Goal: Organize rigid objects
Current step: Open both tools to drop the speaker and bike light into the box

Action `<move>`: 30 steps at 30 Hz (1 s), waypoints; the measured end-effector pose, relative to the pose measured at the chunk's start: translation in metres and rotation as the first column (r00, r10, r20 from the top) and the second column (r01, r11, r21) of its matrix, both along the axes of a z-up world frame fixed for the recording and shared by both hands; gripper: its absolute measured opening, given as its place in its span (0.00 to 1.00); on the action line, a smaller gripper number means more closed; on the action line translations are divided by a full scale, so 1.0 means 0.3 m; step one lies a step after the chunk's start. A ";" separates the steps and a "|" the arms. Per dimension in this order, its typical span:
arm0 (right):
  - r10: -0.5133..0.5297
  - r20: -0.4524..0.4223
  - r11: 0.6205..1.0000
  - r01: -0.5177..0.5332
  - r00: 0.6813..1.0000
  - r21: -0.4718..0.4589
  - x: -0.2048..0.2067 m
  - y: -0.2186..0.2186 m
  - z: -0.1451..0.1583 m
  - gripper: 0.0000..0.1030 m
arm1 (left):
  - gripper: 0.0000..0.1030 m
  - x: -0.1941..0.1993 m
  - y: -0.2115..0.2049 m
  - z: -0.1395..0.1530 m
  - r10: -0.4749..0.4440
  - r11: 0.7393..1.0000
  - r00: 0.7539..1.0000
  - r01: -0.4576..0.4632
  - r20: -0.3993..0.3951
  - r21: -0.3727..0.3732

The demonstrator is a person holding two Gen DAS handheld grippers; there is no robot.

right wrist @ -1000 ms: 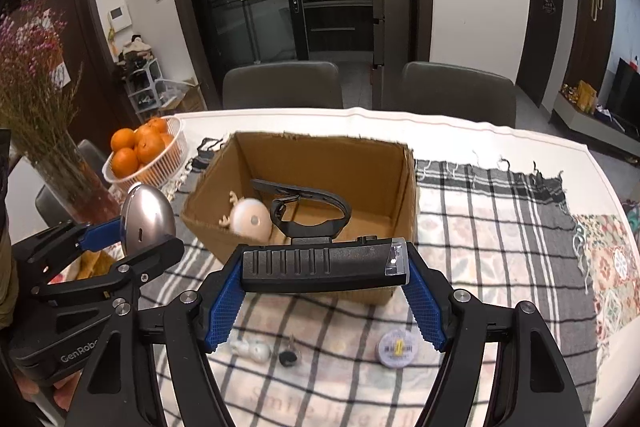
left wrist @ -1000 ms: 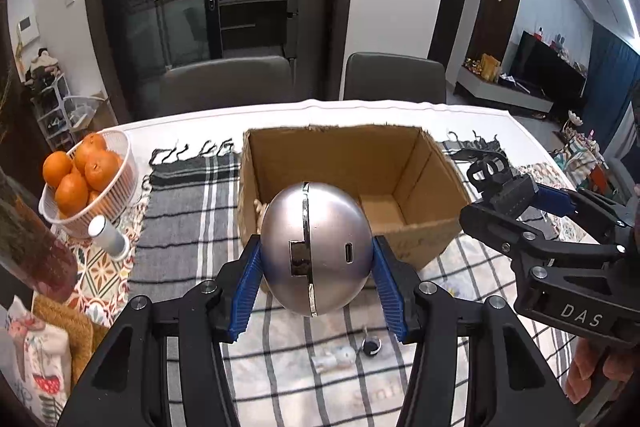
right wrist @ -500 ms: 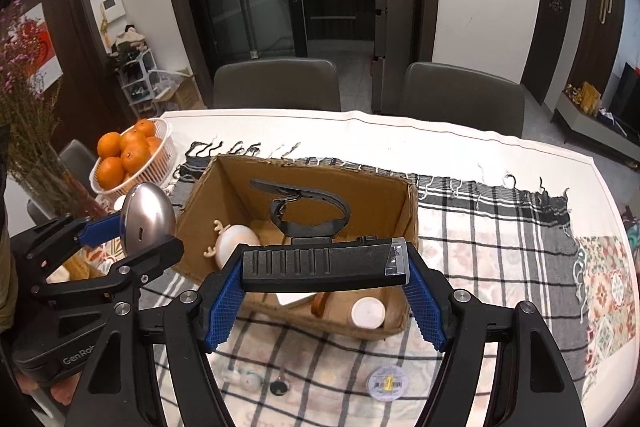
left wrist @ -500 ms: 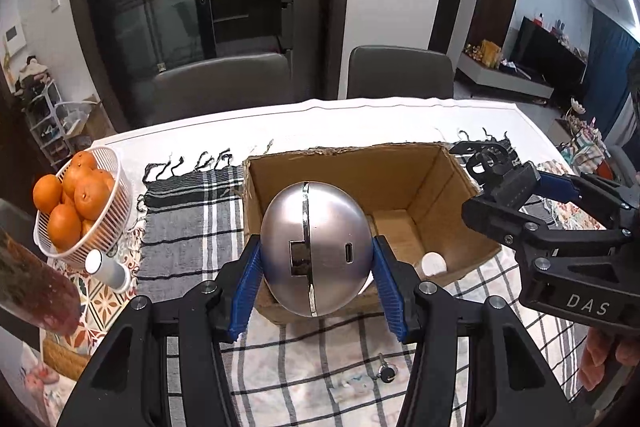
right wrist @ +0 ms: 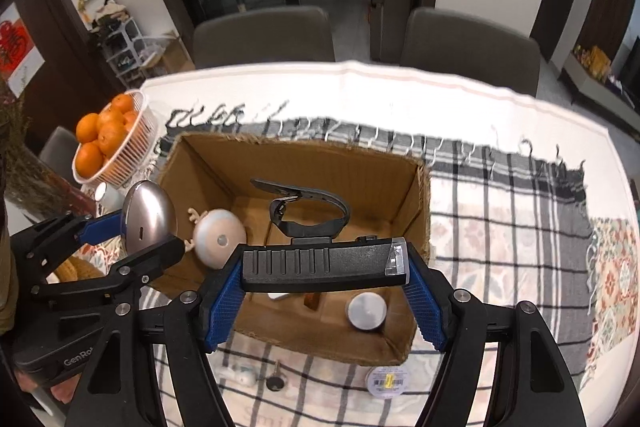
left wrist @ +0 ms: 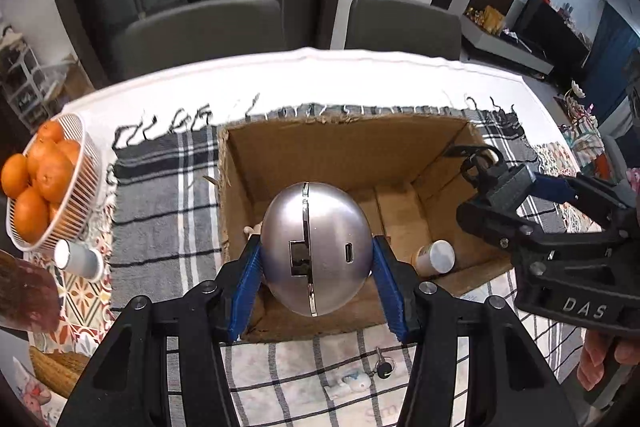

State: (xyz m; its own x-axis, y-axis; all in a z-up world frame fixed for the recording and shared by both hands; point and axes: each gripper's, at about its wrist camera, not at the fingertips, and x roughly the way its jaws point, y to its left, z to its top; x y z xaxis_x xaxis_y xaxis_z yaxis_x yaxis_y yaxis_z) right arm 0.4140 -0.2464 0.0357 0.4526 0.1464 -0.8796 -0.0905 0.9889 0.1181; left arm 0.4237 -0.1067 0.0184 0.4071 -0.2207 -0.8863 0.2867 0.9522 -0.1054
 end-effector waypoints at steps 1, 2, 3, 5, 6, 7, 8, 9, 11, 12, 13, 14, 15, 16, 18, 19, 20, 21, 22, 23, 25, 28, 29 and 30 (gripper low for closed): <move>0.002 -0.019 1.000 -0.002 1.000 0.003 0.009 0.001 -0.014 0.71 | 0.51 0.007 0.000 -0.010 0.007 1.000 1.000 -0.007 -0.007 0.006; 0.002 -0.031 1.000 -0.002 1.000 0.006 0.015 0.002 -0.025 0.71 | 0.51 0.016 0.001 -0.020 0.013 1.000 1.000 -0.013 -0.014 0.011; 0.001 -0.047 1.000 -0.001 0.999 0.008 0.022 0.002 -0.039 0.71 | 0.51 0.024 0.001 -0.029 0.019 1.000 1.000 -0.019 -0.023 0.015; 0.002 -0.075 1.000 -0.002 0.997 0.006 0.036 0.006 -0.065 0.71 | 0.51 0.041 0.004 -0.049 0.026 1.000 0.999 -0.025 -0.043 0.019; 0.003 -0.090 1.000 -0.003 0.996 0.004 0.043 0.010 -0.079 0.71 | 0.51 0.048 0.005 -0.058 0.028 0.999 0.998 -0.027 -0.053 0.018; 0.003 -0.104 1.000 -0.003 0.995 0.004 0.050 0.012 -0.093 0.71 | 0.51 0.056 0.007 -0.069 0.028 1.000 0.997 -0.027 -0.065 0.015; 0.008 -0.120 1.000 -0.007 0.993 0.004 0.057 0.017 -0.106 0.71 | 0.51 0.065 0.008 -0.082 0.026 1.000 0.996 -0.025 -0.081 0.010; 0.008 -0.130 1.000 -0.007 0.991 0.005 0.062 0.017 -0.117 0.71 | 0.51 0.068 0.008 -0.088 0.022 1.000 0.996 -0.022 -0.085 -0.002; 0.004 -0.151 1.000 -0.003 0.989 0.005 0.073 0.018 -0.138 0.71 | 0.51 0.077 0.008 -0.103 0.031 0.999 0.994 -0.033 -0.107 -0.012; 0.008 -0.166 1.000 -0.006 0.986 0.011 0.079 0.019 -0.150 0.71 | 0.51 0.081 0.005 -0.109 0.031 0.999 0.993 -0.033 -0.114 -0.014; 0.008 -0.179 1.000 -0.005 0.984 0.019 0.082 0.018 -0.158 0.72 | 0.51 0.082 0.003 -0.115 0.031 0.999 0.992 -0.033 -0.121 -0.013; 0.002 -0.185 1.000 0.001 0.983 0.019 0.082 0.016 -0.161 0.72 | 0.51 0.084 0.001 -0.121 0.029 0.999 0.991 -0.031 -0.128 -0.009; -0.005 -0.188 1.000 0.008 0.982 0.014 0.081 0.012 -0.162 0.72 | 0.51 0.082 -0.002 -0.124 0.029 1.000 0.991 -0.029 -0.130 -0.003; -0.009 -0.189 1.000 0.011 0.982 0.012 0.081 0.008 -0.161 0.73 | 0.52 0.079 -0.004 -0.122 0.031 1.000 0.991 -0.031 -0.128 0.003; -0.008 -0.188 1.000 0.010 0.982 0.009 0.075 0.003 -0.155 0.73 | 0.56 0.071 -0.008 -0.112 0.036 0.999 0.992 -0.036 -0.122 0.005; -0.009 -0.187 1.000 0.011 0.982 0.009 0.072 0.000 -0.152 0.73 | 0.57 0.067 -0.010 -0.107 0.037 0.999 0.992 -0.037 -0.118 0.007; -0.006 -0.184 1.000 0.008 0.983 0.011 0.067 0.000 -0.147 0.73 | 0.58 0.060 -0.013 -0.101 0.040 0.999 0.993 -0.038 -0.112 0.016; -0.004 -0.180 1.000 0.006 0.984 0.010 0.061 -0.001 -0.142 0.73 | 0.58 0.057 -0.014 -0.097 0.041 0.999 0.994 -0.039 -0.103 0.023; -0.007 -0.175 1.000 0.008 0.985 0.007 0.056 -0.002 -0.136 0.73 | 0.58 0.051 -0.015 -0.092 0.044 0.999 0.994 -0.041 -0.098 0.029; -0.009 -0.167 1.000 0.009 0.986 0.001 0.049 -0.004 -0.129 0.73 | 0.58 0.045 -0.015 -0.087 0.047 0.998 0.995 -0.044 -0.092 0.035; -0.004 -0.155 1.000 0.002 0.988 -0.014 0.037 -0.002 -0.115 0.73 | 0.58 0.031 -0.016 -0.076 0.045 0.998 0.995 -0.042 -0.088 0.038; -0.001 -0.142 1.000 -0.002 0.990 -0.019 0.013 0.000 -0.093 0.73 | 0.58 0.007 -0.016 -0.059 0.051 0.998 0.996 -0.047 -0.080 0.050; -0.002 -0.135 1.000 -0.001 0.991 -0.024 0.002 -0.001 -0.084 0.73 | 0.58 -0.003 -0.017 -0.050 0.049 0.998 0.996 -0.046 -0.074 0.053; -0.002 -0.128 1.000 -0.002 0.992 -0.030 -0.007 -0.002 -0.077 0.73 | 0.59 -0.016 -0.016 -0.040 0.047 0.998 0.997 -0.044 -0.068 0.055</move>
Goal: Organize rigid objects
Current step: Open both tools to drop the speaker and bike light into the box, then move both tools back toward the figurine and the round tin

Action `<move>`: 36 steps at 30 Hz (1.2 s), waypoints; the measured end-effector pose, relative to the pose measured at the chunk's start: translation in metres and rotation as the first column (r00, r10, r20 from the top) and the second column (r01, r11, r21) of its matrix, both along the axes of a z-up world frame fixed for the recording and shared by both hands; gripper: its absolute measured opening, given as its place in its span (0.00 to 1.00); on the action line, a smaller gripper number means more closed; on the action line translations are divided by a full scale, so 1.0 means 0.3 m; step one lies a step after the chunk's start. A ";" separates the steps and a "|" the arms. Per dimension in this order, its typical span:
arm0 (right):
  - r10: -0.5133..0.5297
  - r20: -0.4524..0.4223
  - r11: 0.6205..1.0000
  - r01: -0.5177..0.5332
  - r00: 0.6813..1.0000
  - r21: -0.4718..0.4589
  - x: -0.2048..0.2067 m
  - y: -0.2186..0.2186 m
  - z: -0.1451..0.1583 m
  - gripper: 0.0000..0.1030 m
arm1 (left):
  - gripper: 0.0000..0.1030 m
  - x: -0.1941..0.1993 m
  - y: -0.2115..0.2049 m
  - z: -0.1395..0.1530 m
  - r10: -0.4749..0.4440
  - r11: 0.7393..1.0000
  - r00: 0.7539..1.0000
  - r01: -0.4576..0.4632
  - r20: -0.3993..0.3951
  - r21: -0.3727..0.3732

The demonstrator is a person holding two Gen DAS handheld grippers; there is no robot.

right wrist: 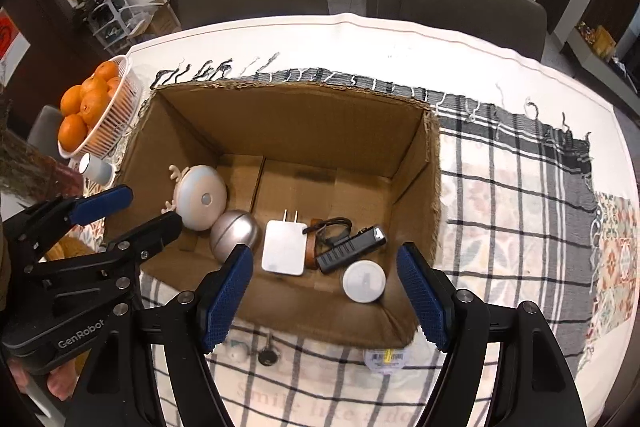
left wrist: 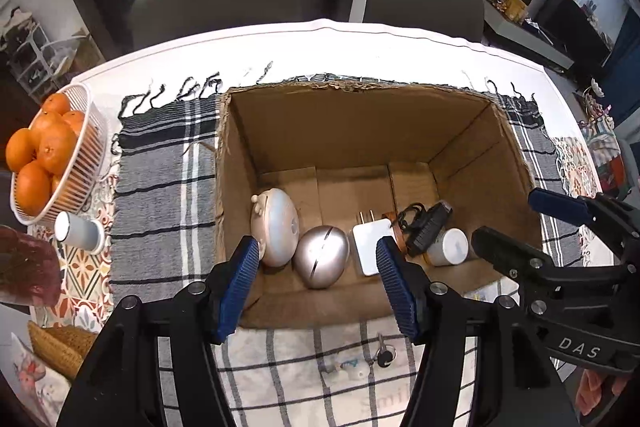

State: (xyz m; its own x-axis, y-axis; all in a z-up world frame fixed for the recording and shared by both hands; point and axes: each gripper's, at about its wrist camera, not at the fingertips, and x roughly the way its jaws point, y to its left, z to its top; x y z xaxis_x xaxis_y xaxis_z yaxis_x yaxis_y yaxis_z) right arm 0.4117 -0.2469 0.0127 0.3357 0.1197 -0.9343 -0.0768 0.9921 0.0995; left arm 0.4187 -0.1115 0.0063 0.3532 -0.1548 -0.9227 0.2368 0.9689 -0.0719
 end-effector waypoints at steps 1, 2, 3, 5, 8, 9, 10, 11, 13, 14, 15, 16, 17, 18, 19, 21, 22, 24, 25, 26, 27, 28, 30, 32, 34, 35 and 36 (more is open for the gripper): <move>0.001 0.008 1.000 -0.001 1.000 -0.007 -0.011 -0.001 0.009 0.73 | 0.59 -0.010 0.000 0.007 -0.001 1.000 1.000 0.001 0.004 0.002; -0.001 0.013 1.000 0.001 1.000 -0.009 -0.020 -0.003 0.015 0.73 | 0.60 -0.023 0.000 0.017 -0.001 1.000 1.000 0.001 0.009 0.004; -0.002 0.018 1.000 0.002 1.000 -0.009 -0.032 -0.005 0.023 0.73 | 0.60 -0.036 -0.001 0.026 -0.002 1.000 1.000 0.002 0.017 0.005; -0.006 0.031 1.000 0.006 1.000 -0.008 -0.056 -0.013 0.040 0.73 | 0.61 -0.064 -0.002 0.042 0.002 1.000 1.000 -0.002 0.028 0.012; -0.009 0.057 1.000 0.011 0.998 -0.029 -0.093 -0.023 0.069 0.73 | 0.62 -0.108 -0.004 0.062 0.018 1.000 0.999 -0.019 0.037 0.019; -0.010 0.064 0.999 0.012 0.998 -0.035 -0.107 -0.027 0.078 0.73 | 0.62 -0.121 -0.006 0.066 0.020 1.000 0.999 -0.021 0.039 0.018; -0.009 0.069 0.999 0.012 0.998 -0.038 -0.118 -0.030 0.085 0.73 | 0.62 -0.136 -0.007 0.069 0.022 1.000 0.999 -0.023 0.040 0.017; -0.008 0.073 0.999 0.011 0.997 -0.040 -0.131 -0.032 0.091 0.73 | 0.62 -0.153 -0.009 0.073 0.026 0.999 0.999 -0.027 0.043 0.019; -0.007 0.080 0.999 0.011 0.997 -0.043 -0.157 -0.038 0.100 0.73 | 0.63 -0.184 -0.011 0.075 0.034 0.999 0.998 -0.036 0.052 0.025; -0.005 0.082 0.999 0.009 0.997 -0.047 -0.172 -0.040 0.103 0.73 | 0.64 -0.204 -0.012 0.076 0.037 0.999 0.998 -0.039 0.060 0.026; -0.003 0.085 0.999 0.007 0.996 -0.053 -0.186 -0.043 0.104 0.73 | 0.65 -0.222 -0.011 0.074 0.038 0.999 0.997 -0.040 0.064 0.025; 0.000 0.089 0.998 0.005 0.996 -0.057 -0.201 -0.046 0.105 0.73 | 0.65 -0.236 -0.013 0.071 0.039 0.999 0.997 -0.041 0.062 0.024; 0.002 0.089 0.998 0.003 0.996 -0.058 -0.216 -0.048 0.102 0.73 | 0.65 -0.252 -0.014 0.066 0.041 0.999 0.998 -0.042 0.058 0.021; 0.003 0.087 0.998 0.002 0.996 -0.058 -0.227 -0.050 0.099 0.73 | 0.65 -0.264 -0.016 0.062 0.044 0.999 0.997 -0.045 0.055 0.017; 0.003 0.085 0.998 0.001 0.996 -0.057 -0.240 -0.054 0.096 0.73 | 0.65 -0.276 -0.017 0.058 0.047 0.999 0.998 -0.048 0.051 0.014; 0.004 0.082 0.998 0.001 0.997 -0.059 -0.259 -0.058 0.090 0.73 | 0.65 -0.302 -0.020 0.048 0.055 0.998 0.997 -0.055 0.045 0.013; 0.002 0.080 0.998 0.003 0.997 -0.061 -0.269 -0.061 0.086 0.73 | 0.65 -0.311 -0.020 0.044 0.057 0.998 0.998 -0.058 0.041 0.012; -0.001 0.075 0.998 0.005 0.997 -0.066 -0.286 -0.064 0.075 0.73 | 0.65 -0.329 -0.021 0.034 0.064 0.998 0.997 -0.064 0.034 0.012; -0.001 0.071 0.998 0.006 0.997 -0.069 -0.293 -0.067 0.070 0.73 | 0.65 -0.338 -0.024 0.029 0.065 0.998 0.997 -0.065 0.031 0.015; -0.003 0.066 0.997 0.008 0.998 -0.074 -0.301 -0.071 0.063 0.73 | 0.65 -0.349 -0.026 0.023 0.065 0.998 0.997 -0.066 0.029 0.019; -0.003 0.063 0.997 0.008 0.998 -0.077 -0.308 -0.072 0.058 0.73 | 0.65 -0.356 -0.029 0.018 0.067 0.997 0.997 -0.068 0.028 0.023; -0.002 0.060 0.997 0.007 0.998 -0.079 -0.314 -0.075 0.052 0.73 | 0.65 -0.364 -0.030 0.011 0.070 0.997 0.997 -0.071 0.025 0.027; 0.001 0.052 0.996 0.003 0.999 -0.087 -0.327 -0.079 0.036 0.73 | 0.65 -0.380 -0.034 -0.006 0.073 0.997 0.997 -0.074 0.014 0.032; 0.006 0.044 0.996 -0.002 0.999 -0.090 -0.339 -0.081 0.018 0.73 | 0.65 -0.392 -0.036 -0.024 0.080 0.996 0.997 -0.080 0.004 0.037; 0.012 0.035 0.996 -0.009 0.999 -0.086 -0.349 -0.084 -0.004 0.73 | 0.65 -0.404 -0.036 -0.044 0.091 0.995 0.996 -0.090 -0.007 0.041; 0.013 0.031 0.996 -0.010 0.999 -0.083 -0.353 -0.086 -0.017 0.73 | 0.65 -0.410 -0.036 -0.056 0.095 0.995 0.995 -0.094 -0.016 0.041; 0.013 0.026 0.997 -0.011 1.000 -0.082 -0.358 -0.086 -0.026 0.73 | 0.65 -0.413 -0.037 -0.066 0.099 0.994 0.995 -0.098 -0.022 0.042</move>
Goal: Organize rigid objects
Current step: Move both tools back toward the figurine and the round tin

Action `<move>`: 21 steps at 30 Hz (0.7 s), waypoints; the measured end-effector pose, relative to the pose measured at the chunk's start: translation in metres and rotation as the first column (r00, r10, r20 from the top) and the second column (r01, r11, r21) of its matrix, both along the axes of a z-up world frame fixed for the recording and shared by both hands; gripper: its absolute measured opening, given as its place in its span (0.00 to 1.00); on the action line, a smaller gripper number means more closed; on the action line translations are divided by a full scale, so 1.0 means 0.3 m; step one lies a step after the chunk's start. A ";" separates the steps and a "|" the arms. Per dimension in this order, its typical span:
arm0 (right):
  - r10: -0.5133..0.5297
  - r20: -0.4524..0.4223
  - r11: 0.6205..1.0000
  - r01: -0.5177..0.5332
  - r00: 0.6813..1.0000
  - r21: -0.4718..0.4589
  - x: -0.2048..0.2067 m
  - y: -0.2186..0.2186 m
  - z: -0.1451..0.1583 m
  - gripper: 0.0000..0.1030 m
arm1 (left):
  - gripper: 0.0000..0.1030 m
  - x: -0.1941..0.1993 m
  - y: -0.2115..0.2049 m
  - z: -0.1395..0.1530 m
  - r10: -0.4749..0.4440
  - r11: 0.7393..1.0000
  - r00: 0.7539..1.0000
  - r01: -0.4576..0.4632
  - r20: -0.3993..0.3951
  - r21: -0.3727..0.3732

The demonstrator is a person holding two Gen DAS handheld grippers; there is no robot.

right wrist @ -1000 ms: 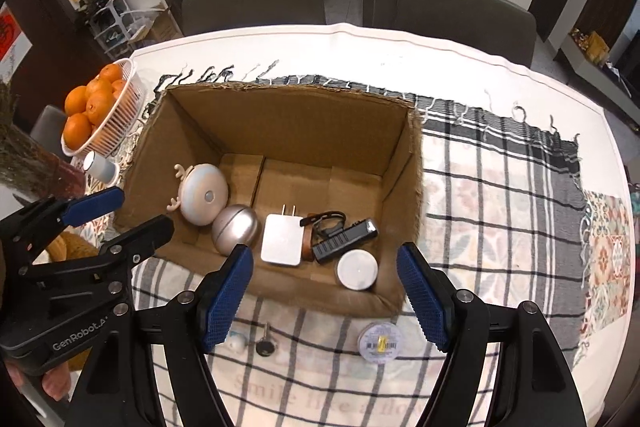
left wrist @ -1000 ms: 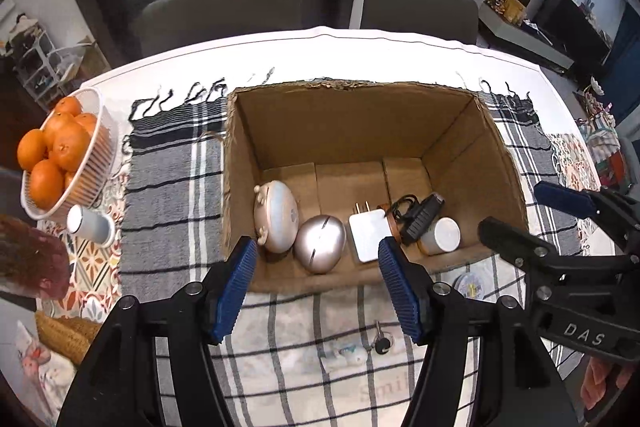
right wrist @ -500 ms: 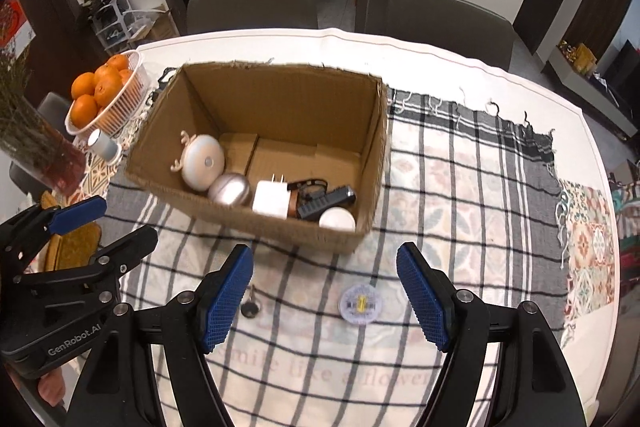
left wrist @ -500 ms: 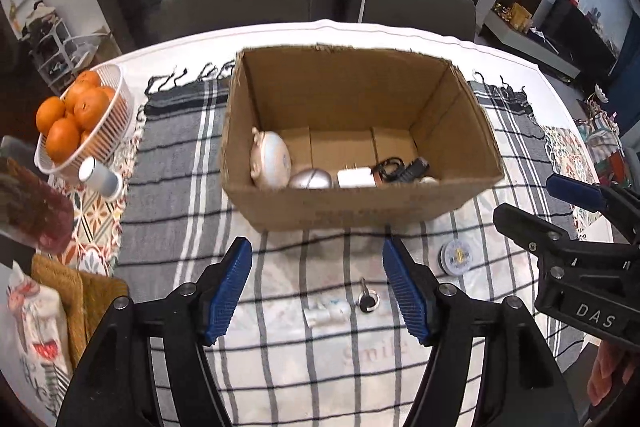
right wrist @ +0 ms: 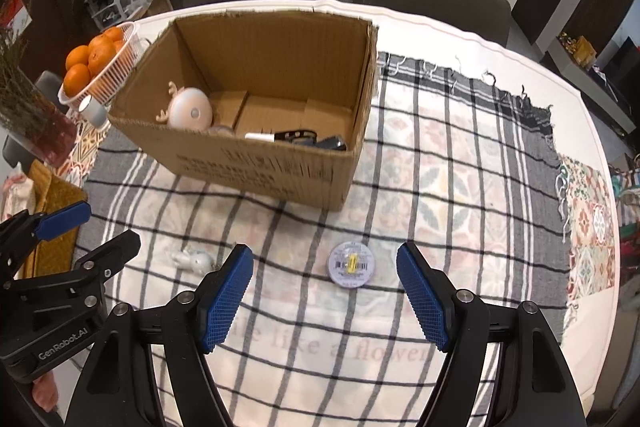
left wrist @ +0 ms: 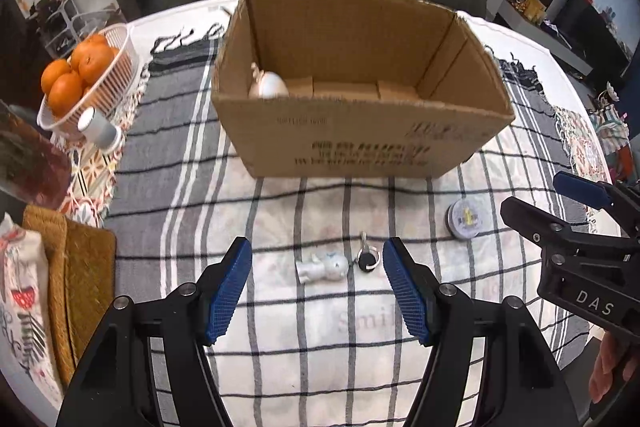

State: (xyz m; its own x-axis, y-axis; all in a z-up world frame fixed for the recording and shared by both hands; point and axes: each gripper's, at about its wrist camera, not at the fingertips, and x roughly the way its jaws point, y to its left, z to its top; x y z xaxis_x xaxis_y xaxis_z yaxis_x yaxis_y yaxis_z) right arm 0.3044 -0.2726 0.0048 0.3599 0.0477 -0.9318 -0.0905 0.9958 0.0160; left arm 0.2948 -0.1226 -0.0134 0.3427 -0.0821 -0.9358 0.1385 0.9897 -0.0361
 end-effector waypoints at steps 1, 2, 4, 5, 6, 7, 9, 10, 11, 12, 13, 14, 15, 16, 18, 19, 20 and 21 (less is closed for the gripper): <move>0.002 -0.006 1.000 -0.002 1.000 0.003 -0.002 -0.002 -0.012 0.73 | 0.65 -0.005 -0.002 -0.010 0.003 1.000 1.000 -0.003 -0.006 0.002; 0.004 -0.014 1.000 -0.004 1.000 0.007 -0.007 -0.004 -0.028 0.73 | 0.65 -0.011 -0.005 -0.022 0.005 1.000 1.000 -0.005 -0.012 0.006; 0.008 -0.023 1.000 -0.008 1.000 0.012 -0.011 -0.008 -0.051 0.73 | 0.65 -0.021 -0.010 -0.042 0.007 1.000 1.000 -0.007 -0.022 0.014; 0.009 -0.027 1.000 -0.009 1.000 0.014 -0.014 -0.011 -0.064 0.73 | 0.65 -0.027 -0.011 -0.054 0.009 1.000 1.000 -0.008 -0.028 0.017; 0.010 -0.031 1.000 -0.009 0.999 0.016 -0.018 -0.014 -0.076 0.73 | 0.65 -0.031 -0.013 -0.065 0.012 1.000 0.999 -0.011 -0.034 0.020; 0.010 -0.035 1.000 -0.009 0.999 0.019 -0.021 -0.017 -0.087 0.73 | 0.65 -0.034 -0.014 -0.072 0.014 1.000 0.999 -0.013 -0.039 0.019; 0.011 -0.044 1.000 -0.009 0.999 0.028 -0.024 -0.024 -0.110 0.73 | 0.65 -0.041 -0.021 -0.093 0.018 1.000 0.998 -0.017 -0.052 0.023; 0.009 -0.047 0.999 -0.007 0.999 0.035 -0.026 -0.029 -0.122 0.73 | 0.65 -0.042 -0.025 -0.102 0.017 1.000 0.998 -0.016 -0.057 0.025; 0.006 -0.050 0.999 -0.004 0.999 0.040 -0.027 -0.035 -0.132 0.73 | 0.65 -0.042 -0.026 -0.109 0.017 1.000 0.998 -0.016 -0.061 0.027; 0.004 -0.052 0.999 -0.002 0.999 0.042 -0.025 -0.039 -0.139 0.73 | 0.65 -0.042 -0.029 -0.119 0.018 0.999 0.998 -0.016 -0.066 0.030; 0.001 -0.055 0.999 0.001 0.998 0.044 -0.025 -0.044 -0.149 0.73 | 0.65 -0.042 -0.032 -0.128 0.018 0.999 0.997 -0.016 -0.071 0.032; -0.001 -0.058 0.999 0.004 0.998 0.043 -0.025 -0.046 -0.159 0.73 | 0.65 -0.042 -0.034 -0.139 0.018 0.999 0.997 -0.016 -0.079 0.032; -0.003 -0.062 0.999 0.005 0.998 0.041 -0.024 -0.049 -0.166 0.73 | 0.65 -0.040 -0.036 -0.149 0.018 0.999 0.996 -0.015 -0.088 0.030; -0.003 -0.065 0.999 0.006 0.998 0.039 -0.023 -0.051 -0.176 0.73 | 0.65 -0.040 -0.037 -0.160 0.020 1.000 0.995 -0.017 -0.096 0.026; -0.011 -0.067 0.999 0.013 0.998 0.035 -0.018 -0.054 -0.193 0.73 | 0.65 -0.035 -0.039 -0.180 0.024 0.999 0.994 -0.021 -0.109 0.030; -0.015 -0.067 0.999 0.017 0.998 0.037 -0.015 -0.057 -0.203 0.73 | 0.65 -0.033 -0.041 -0.190 0.025 0.999 0.993 -0.021 -0.114 0.035; -0.019 -0.071 0.999 0.023 0.997 0.043 -0.012 -0.062 -0.213 0.73 | 0.65 -0.031 -0.043 -0.202 0.025 0.999 0.992 -0.021 -0.121 0.037; -0.023 -0.076 0.998 0.026 0.997 0.050 -0.010 -0.065 -0.221 0.73 | 0.65 -0.029 -0.043 -0.211 0.026 0.999 0.992 -0.022 -0.127 0.036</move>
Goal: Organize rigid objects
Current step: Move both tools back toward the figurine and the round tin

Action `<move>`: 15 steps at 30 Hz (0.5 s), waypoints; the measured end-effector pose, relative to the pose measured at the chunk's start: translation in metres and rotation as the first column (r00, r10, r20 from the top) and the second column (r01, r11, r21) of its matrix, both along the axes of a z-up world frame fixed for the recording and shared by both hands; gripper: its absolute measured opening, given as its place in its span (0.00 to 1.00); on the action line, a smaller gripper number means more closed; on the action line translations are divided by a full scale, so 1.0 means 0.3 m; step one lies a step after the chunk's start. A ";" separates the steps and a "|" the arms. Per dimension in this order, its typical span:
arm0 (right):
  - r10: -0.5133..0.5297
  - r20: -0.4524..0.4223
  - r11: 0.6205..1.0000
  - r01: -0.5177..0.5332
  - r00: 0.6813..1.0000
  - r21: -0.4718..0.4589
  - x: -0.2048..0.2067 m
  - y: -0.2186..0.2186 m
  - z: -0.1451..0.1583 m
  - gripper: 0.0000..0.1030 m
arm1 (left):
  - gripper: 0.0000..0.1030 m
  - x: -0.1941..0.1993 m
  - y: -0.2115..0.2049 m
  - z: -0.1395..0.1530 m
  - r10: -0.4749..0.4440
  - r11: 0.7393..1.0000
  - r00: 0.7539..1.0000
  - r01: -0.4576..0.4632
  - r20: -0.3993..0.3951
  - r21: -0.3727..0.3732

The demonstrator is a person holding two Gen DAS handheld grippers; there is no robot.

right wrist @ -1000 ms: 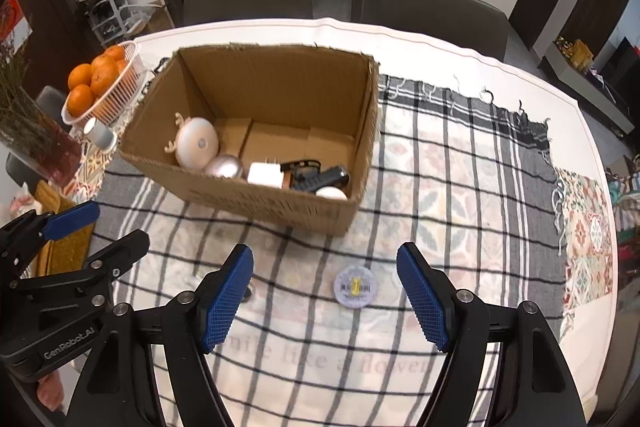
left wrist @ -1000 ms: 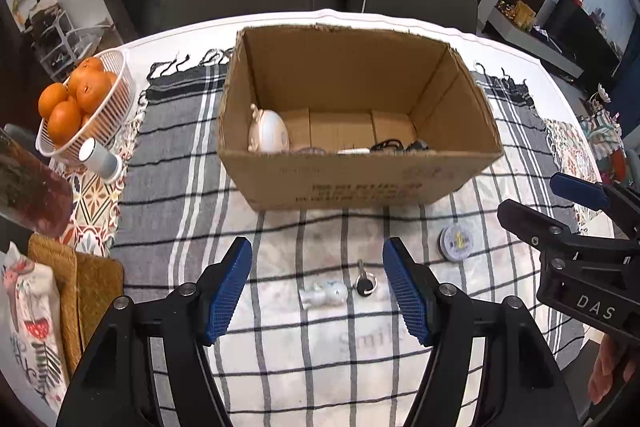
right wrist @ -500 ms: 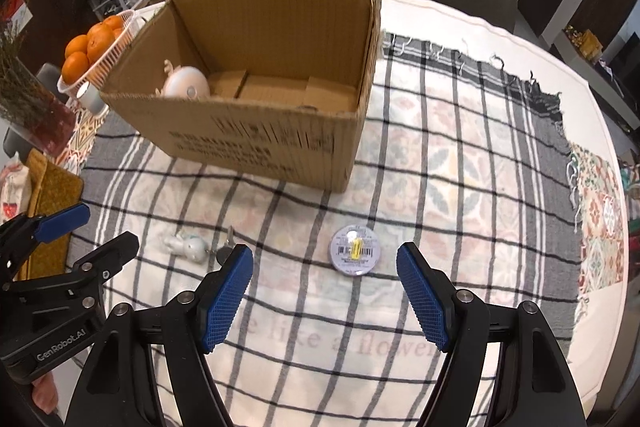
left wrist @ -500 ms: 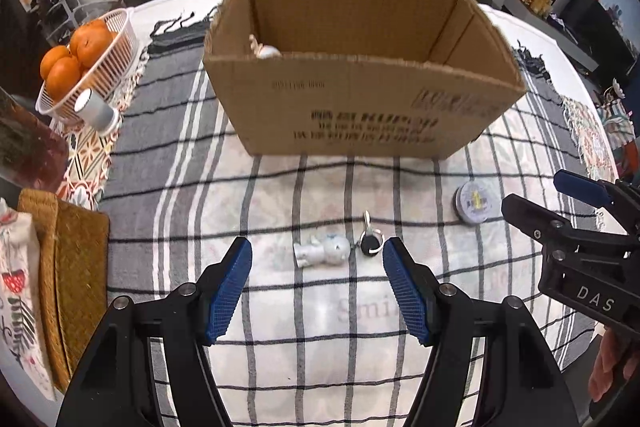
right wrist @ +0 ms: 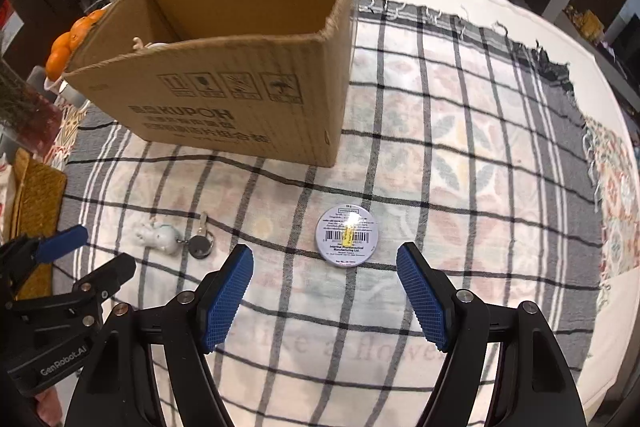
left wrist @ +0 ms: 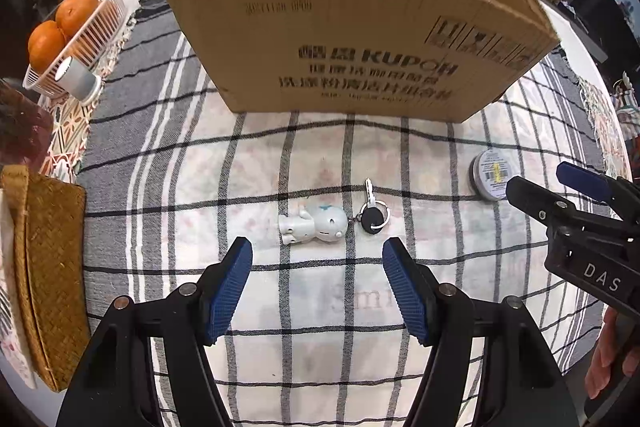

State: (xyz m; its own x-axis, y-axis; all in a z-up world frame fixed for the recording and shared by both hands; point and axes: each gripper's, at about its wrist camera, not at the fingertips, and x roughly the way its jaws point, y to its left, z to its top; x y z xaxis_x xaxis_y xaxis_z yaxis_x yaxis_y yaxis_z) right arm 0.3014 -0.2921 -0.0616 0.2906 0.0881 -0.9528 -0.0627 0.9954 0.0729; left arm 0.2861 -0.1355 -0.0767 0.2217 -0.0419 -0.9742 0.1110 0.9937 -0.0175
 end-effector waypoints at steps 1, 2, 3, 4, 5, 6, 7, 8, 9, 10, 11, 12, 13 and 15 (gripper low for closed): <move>-0.002 -0.005 1.000 0.002 1.000 0.006 0.002 -0.001 -0.009 0.73 | 0.65 0.001 -0.002 -0.008 0.001 1.000 1.000 -0.001 -0.005 0.001; -0.003 -0.011 1.000 0.003 1.000 0.009 0.005 -0.001 -0.021 0.73 | 0.65 0.003 -0.003 -0.017 0.002 1.000 1.000 -0.002 -0.010 0.003; -0.004 -0.018 1.000 0.005 1.000 0.010 0.007 0.000 -0.032 0.73 | 0.65 0.005 -0.004 -0.025 0.003 1.000 1.000 -0.003 -0.014 0.005; -0.004 -0.025 1.000 0.005 1.000 0.010 0.011 0.000 -0.043 0.73 | 0.65 0.007 -0.005 -0.036 0.003 1.000 1.000 -0.003 -0.021 0.008; -0.006 -0.030 1.000 0.006 1.000 0.009 0.014 -0.001 -0.052 0.73 | 0.64 0.009 -0.006 -0.044 0.004 1.000 1.000 -0.004 -0.026 0.009; -0.008 -0.036 1.000 0.008 0.999 0.008 0.017 -0.004 -0.063 0.73 | 0.64 0.011 -0.006 -0.053 0.005 1.000 1.000 -0.005 -0.031 0.010; -0.008 -0.041 1.000 0.009 0.999 0.005 0.022 -0.006 -0.074 0.73 | 0.64 0.014 -0.007 -0.061 0.005 1.000 0.999 -0.005 -0.034 0.012; -0.010 -0.043 1.000 0.010 0.999 0.003 0.024 -0.008 -0.081 0.73 | 0.64 0.017 -0.008 -0.072 0.008 1.000 0.999 -0.007 -0.040 0.015; -0.014 -0.048 1.000 0.014 0.999 0.000 0.028 -0.010 -0.090 0.73 | 0.64 0.020 -0.008 -0.083 0.011 1.000 0.999 -0.011 -0.047 0.017; -0.015 -0.054 1.000 0.015 0.998 -0.001 0.034 -0.011 -0.099 0.73 | 0.64 0.024 -0.007 -0.092 0.014 1.000 0.998 -0.013 -0.053 0.016; -0.017 -0.058 1.000 0.017 0.998 -0.003 0.038 -0.013 -0.107 0.73 | 0.64 0.028 -0.007 -0.103 0.018 1.000 0.998 -0.017 -0.061 0.016; -0.019 -0.061 1.000 0.018 0.998 -0.005 0.040 -0.012 -0.115 0.73 | 0.64 0.034 -0.007 -0.111 0.020 1.000 0.998 -0.019 -0.066 0.017; -0.020 -0.064 1.000 0.020 0.998 -0.008 0.045 -0.013 -0.123 0.73 | 0.64 0.038 -0.007 -0.119 0.023 1.000 0.997 -0.022 -0.071 0.018; -0.026 -0.070 1.000 0.025 0.997 -0.012 0.053 -0.015 -0.137 0.73 | 0.63 0.051 -0.007 -0.134 0.027 0.999 0.996 -0.026 -0.079 0.020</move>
